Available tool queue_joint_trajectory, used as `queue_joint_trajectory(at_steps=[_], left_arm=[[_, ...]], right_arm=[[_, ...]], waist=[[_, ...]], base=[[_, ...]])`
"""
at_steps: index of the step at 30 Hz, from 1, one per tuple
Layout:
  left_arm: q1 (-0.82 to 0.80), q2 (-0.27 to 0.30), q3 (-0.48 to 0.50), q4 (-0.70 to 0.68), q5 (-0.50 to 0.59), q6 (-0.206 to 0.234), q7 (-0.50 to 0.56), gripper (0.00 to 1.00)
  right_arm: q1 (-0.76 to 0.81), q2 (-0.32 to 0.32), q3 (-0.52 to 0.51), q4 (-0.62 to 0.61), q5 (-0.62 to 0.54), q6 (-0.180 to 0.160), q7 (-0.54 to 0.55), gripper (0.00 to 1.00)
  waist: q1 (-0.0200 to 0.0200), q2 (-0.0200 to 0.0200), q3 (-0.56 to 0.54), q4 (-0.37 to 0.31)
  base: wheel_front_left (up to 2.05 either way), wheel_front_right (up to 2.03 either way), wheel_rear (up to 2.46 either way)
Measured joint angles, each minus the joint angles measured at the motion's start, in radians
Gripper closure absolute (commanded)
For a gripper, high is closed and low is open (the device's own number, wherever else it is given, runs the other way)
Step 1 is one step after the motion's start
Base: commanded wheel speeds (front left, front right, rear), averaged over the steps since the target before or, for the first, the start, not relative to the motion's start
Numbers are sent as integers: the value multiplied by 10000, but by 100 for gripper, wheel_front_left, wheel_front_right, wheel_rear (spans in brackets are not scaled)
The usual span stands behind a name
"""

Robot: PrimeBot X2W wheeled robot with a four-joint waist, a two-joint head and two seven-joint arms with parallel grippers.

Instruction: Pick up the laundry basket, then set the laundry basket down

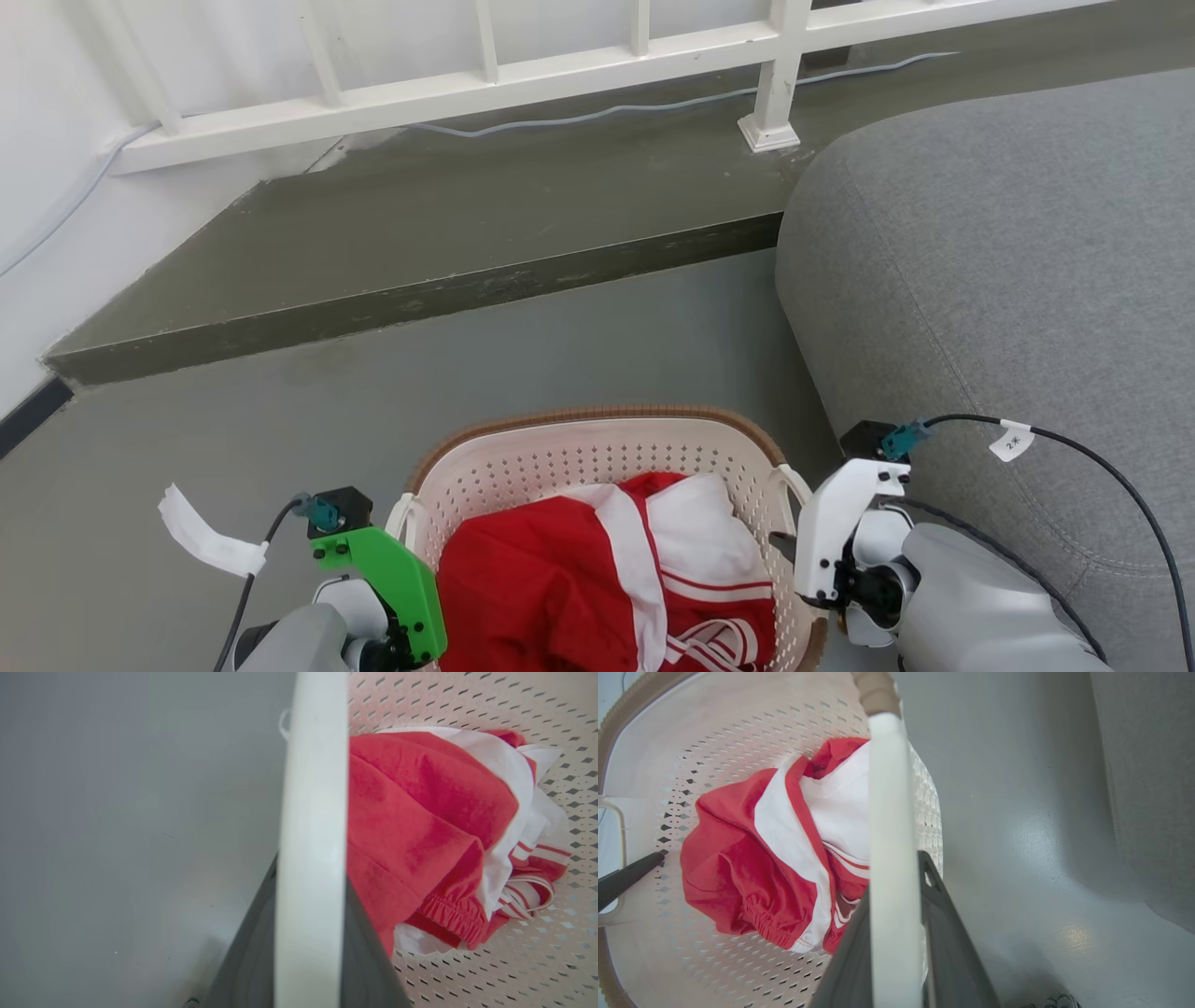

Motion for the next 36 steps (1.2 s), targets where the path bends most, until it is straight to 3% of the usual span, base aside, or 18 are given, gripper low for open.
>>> queue_joint_trajectory(at_steps=[36], left_arm=[[29,50,-481,-516,-401,504,-2,100]], right_arm=[[-462,-272,380,-368,67,-2,-165,100]], waist=[[1,0,547,65]], base=[[0,0,0]])
